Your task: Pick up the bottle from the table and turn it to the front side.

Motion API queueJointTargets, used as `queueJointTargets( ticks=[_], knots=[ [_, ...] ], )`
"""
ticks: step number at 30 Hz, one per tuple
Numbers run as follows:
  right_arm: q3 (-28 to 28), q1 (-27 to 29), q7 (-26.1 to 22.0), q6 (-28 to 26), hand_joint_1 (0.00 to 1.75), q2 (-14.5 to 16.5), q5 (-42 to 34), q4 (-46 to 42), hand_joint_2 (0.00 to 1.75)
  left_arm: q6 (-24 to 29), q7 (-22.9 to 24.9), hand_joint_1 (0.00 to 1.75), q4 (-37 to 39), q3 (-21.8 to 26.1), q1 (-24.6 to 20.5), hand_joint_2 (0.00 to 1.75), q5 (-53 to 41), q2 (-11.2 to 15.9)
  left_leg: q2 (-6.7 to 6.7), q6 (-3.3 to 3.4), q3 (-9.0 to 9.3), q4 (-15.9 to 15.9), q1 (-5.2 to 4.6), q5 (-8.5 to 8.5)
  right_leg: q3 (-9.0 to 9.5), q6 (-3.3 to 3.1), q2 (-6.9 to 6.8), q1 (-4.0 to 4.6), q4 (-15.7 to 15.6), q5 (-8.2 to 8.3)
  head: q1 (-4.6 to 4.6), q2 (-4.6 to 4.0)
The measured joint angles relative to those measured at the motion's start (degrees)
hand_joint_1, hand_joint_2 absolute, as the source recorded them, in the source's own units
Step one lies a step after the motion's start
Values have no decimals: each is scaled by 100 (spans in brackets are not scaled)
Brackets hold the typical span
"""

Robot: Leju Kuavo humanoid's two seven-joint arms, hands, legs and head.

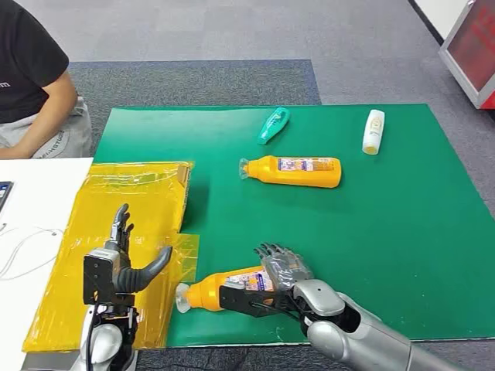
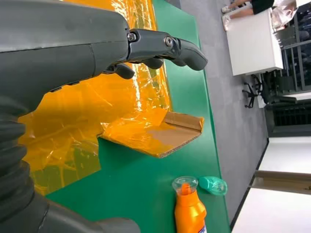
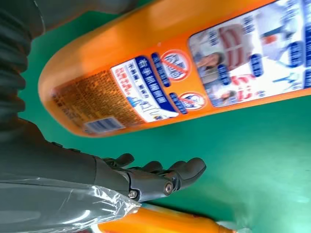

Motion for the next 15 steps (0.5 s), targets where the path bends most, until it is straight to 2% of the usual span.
queueJointTargets(
  ticks=[5, 15],
  knots=[
    [-2, 206, 0, -105, 0, 33, -79, -20, 175, 52, 0, 0, 0, 0, 19, 175, -10, 4, -1, 0, -3, 0, 0, -1, -2, 0, -2, 0, 0, -1, 2, 0],
    [-210, 261, 0, -108, 0, -2, -272, -9, 175, 137, -6, 0, 0, 13, 52, 175, -17, 35, -2, 0, -2, 0, 0, 0, -1, 0, -3, 0, 0, 0, 2, 0]
  ],
)
